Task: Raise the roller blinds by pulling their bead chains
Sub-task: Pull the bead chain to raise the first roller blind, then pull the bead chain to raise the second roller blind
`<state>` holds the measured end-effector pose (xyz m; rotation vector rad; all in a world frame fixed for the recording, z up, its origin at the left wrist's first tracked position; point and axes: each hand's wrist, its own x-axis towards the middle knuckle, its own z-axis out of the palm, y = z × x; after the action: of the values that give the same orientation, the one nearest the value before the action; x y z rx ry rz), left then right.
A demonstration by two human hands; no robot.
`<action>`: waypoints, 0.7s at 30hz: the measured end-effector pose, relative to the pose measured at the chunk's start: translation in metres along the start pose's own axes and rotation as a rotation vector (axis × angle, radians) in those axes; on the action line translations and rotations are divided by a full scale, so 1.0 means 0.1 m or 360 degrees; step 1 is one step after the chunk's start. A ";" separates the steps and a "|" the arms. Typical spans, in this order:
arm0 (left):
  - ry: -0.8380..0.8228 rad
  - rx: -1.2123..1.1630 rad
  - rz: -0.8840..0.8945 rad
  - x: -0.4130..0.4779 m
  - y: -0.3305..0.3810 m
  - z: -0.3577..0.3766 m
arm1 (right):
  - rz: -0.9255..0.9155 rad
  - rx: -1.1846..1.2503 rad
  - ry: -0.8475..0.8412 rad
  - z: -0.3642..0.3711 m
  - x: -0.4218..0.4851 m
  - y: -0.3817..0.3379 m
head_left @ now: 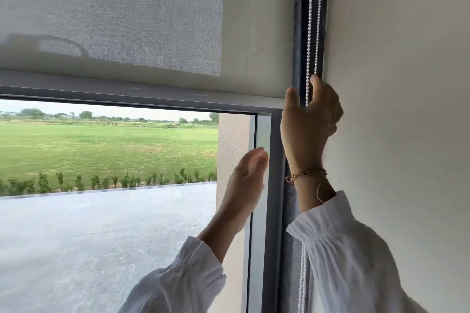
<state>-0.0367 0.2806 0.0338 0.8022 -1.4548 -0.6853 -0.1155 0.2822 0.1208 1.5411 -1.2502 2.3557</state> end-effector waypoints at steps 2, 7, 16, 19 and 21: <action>0.0091 0.0045 0.0042 -0.08 0.02 -0.27 | -0.0150 -0.0022 0.0104 0.13 -0.21 -0.10; 0.0433 0.0342 0.0295 -0.44 0.26 -1.37 | -0.0075 0.0419 -0.0169 0.75 -0.96 -0.62; 0.0889 0.1153 0.0478 -1.95 1.00 -4.24 | 0.0532 0.1120 -0.0931 2.07 -3.33 -2.24; 0.1081 0.1298 0.0416 -2.54 1.24 -5.08 | 0.0624 0.1307 -0.1189 2.37 -4.18 -2.93; 0.1178 0.1387 0.0347 -2.90 1.38 -5.53 | 0.0670 0.1408 -0.1389 2.50 -4.66 -3.36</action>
<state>0.4998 0.6275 0.0033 1.3450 -1.0776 0.4528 0.4531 0.5111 -0.0065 3.0772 -0.5645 2.7701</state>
